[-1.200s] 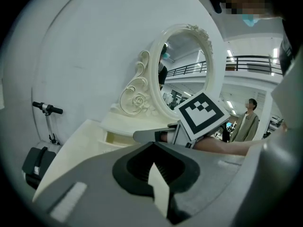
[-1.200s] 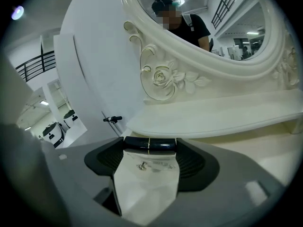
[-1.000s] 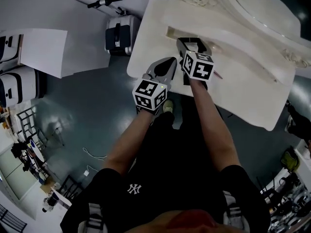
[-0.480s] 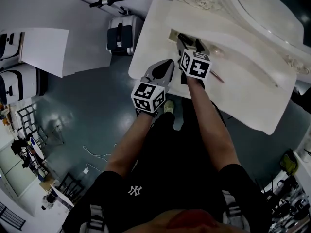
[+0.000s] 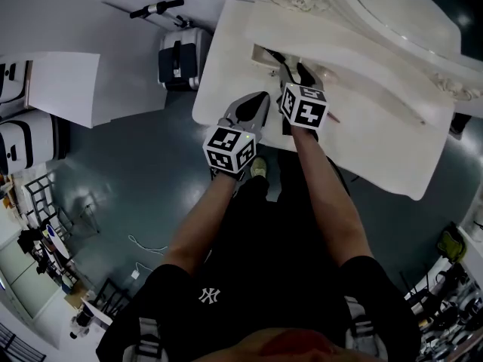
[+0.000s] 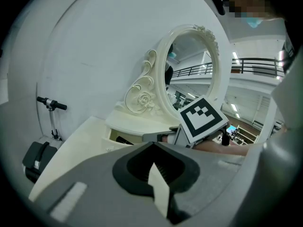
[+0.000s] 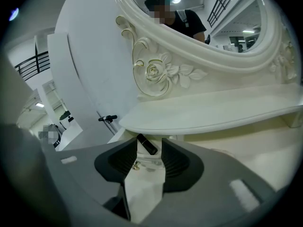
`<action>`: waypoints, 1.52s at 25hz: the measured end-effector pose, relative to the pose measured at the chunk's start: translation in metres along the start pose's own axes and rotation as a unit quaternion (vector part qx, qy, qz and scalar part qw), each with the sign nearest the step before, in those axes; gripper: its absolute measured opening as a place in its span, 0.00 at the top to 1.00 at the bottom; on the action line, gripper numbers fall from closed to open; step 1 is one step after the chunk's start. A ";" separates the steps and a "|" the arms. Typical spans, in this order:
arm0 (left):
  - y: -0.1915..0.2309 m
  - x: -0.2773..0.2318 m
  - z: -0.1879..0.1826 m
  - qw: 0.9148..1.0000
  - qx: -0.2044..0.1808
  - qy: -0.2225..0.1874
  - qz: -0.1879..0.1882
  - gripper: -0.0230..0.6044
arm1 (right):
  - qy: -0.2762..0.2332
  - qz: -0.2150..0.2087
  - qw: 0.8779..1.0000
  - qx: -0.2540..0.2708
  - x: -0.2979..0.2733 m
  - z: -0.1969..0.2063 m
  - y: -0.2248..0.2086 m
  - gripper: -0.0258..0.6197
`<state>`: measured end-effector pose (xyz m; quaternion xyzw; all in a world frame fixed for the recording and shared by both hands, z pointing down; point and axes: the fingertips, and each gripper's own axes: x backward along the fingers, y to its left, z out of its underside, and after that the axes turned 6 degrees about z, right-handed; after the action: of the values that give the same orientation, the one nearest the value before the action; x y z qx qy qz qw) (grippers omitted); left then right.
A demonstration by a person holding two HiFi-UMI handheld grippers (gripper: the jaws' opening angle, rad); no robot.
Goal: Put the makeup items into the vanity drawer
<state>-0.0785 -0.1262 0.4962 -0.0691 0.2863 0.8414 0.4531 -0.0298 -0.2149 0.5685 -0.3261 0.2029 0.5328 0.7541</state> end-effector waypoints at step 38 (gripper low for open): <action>-0.090 -0.050 0.060 0.992 -0.031 0.059 0.105 0.96 | 0.013 0.045 0.986 0.158 0.106 0.087 -0.096 0.92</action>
<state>0.0311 -0.0912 0.5269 -0.1025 0.2920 0.8872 0.3422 0.0936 -0.1039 0.5871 -0.2001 0.3094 0.5229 0.7686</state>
